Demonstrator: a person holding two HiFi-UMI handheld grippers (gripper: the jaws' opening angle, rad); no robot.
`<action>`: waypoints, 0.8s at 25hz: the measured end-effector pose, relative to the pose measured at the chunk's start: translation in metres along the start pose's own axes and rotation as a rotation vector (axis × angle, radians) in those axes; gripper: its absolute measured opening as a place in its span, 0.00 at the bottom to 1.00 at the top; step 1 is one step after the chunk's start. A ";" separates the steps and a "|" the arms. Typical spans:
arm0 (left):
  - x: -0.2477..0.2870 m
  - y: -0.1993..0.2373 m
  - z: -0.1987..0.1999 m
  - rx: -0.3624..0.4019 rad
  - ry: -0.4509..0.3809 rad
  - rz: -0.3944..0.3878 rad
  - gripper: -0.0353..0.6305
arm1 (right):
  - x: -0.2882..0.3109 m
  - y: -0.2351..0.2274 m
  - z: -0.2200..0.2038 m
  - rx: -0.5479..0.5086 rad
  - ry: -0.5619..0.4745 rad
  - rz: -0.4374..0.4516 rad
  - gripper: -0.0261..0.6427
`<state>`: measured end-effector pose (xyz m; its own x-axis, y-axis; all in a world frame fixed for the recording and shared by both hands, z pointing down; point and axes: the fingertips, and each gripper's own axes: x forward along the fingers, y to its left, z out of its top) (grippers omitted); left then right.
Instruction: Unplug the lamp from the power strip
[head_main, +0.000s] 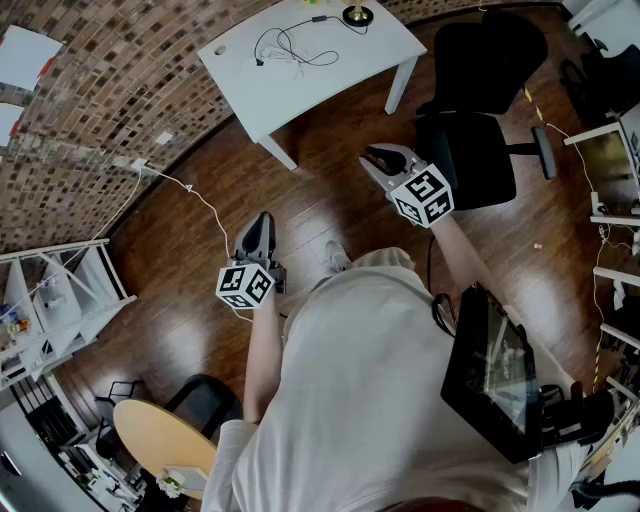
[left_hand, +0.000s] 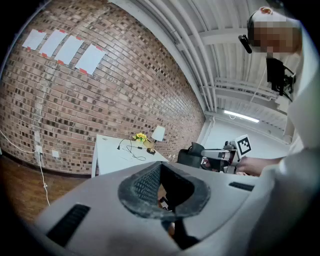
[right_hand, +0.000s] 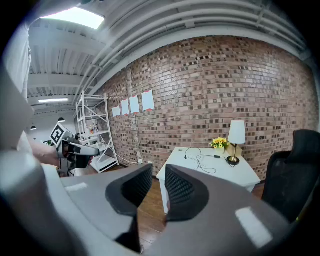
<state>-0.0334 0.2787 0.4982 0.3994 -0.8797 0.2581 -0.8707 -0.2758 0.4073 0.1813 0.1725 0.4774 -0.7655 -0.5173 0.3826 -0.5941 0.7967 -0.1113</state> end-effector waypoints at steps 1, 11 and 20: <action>-0.002 0.007 0.000 0.004 0.008 -0.006 0.05 | 0.005 0.004 0.000 0.009 -0.005 -0.003 0.14; 0.021 0.030 0.009 0.006 0.034 -0.038 0.05 | 0.028 -0.007 -0.008 0.065 0.010 -0.025 0.14; 0.080 0.025 0.010 -0.015 0.073 0.012 0.06 | 0.053 -0.076 -0.007 0.097 0.039 0.019 0.14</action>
<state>-0.0264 0.1978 0.5205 0.4096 -0.8521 0.3259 -0.8713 -0.2595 0.4166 0.1878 0.0865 0.5123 -0.7675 -0.4887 0.4148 -0.6025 0.7710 -0.2064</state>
